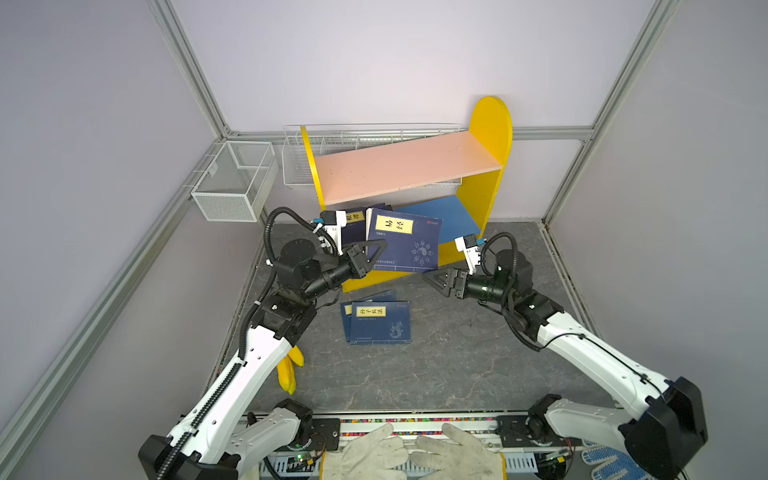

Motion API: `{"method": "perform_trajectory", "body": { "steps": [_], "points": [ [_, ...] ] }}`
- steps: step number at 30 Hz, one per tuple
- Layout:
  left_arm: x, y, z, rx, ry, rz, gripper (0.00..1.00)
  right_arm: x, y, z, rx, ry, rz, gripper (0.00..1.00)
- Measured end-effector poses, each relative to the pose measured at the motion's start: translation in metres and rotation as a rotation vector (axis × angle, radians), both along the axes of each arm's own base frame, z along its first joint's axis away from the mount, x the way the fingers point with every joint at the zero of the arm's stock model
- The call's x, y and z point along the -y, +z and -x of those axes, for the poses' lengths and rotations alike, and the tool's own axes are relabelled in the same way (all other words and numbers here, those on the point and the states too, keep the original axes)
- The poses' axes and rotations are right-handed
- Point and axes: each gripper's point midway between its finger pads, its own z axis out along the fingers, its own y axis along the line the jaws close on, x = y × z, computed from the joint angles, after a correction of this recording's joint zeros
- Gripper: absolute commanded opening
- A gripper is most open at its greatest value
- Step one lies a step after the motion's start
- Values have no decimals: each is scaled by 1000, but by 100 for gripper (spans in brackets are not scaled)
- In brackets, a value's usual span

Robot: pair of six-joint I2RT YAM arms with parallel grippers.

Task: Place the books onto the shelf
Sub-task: 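Lift the blue book upright with both grippers toward the blue shelf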

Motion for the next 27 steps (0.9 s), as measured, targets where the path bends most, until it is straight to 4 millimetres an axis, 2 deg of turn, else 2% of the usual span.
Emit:
{"method": "perform_trajectory", "body": {
  "steps": [5,11,16,19,24,27],
  "points": [
    [0,6,-9,-9,-25,56,0,-4,19,5,44,41,-66,93],
    [1,16,-2,3,-63,109,0,-7,44,9,111,77,-136,95],
    [1,22,6,8,-91,156,0,-12,66,1,143,91,-209,99],
    [0,25,10,16,-102,168,0,-11,73,-7,139,81,-255,85],
    [-1,31,13,27,-105,182,0,-13,82,-14,135,88,-321,48],
    [-3,31,11,27,-98,182,0,-14,87,-15,132,93,-349,33]
  ]
}}
